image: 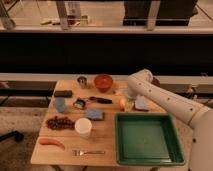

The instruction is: Place apple in purple bowl

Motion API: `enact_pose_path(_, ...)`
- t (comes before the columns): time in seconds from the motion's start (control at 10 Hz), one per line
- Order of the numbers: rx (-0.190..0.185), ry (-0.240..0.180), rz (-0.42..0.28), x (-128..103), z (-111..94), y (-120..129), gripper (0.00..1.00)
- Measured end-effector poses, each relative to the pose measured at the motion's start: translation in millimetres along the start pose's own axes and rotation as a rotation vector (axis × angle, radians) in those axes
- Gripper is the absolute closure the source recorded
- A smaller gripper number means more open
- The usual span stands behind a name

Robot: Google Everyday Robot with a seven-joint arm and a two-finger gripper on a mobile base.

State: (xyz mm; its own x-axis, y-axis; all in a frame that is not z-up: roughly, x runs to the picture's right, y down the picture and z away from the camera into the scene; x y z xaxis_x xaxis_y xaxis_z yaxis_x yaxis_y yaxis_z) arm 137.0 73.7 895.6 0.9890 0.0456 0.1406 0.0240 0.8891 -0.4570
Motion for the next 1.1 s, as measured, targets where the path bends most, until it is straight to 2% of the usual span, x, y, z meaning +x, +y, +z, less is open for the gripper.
enact_pose_path(0.7, -0.042, -0.017, -0.031, -13.3, 14.2, 4.8, 0.2)
enact_pose_path(1.1, -0.067, -0.025, -0.042, -13.6, 22.0, 10.6, 0.2)
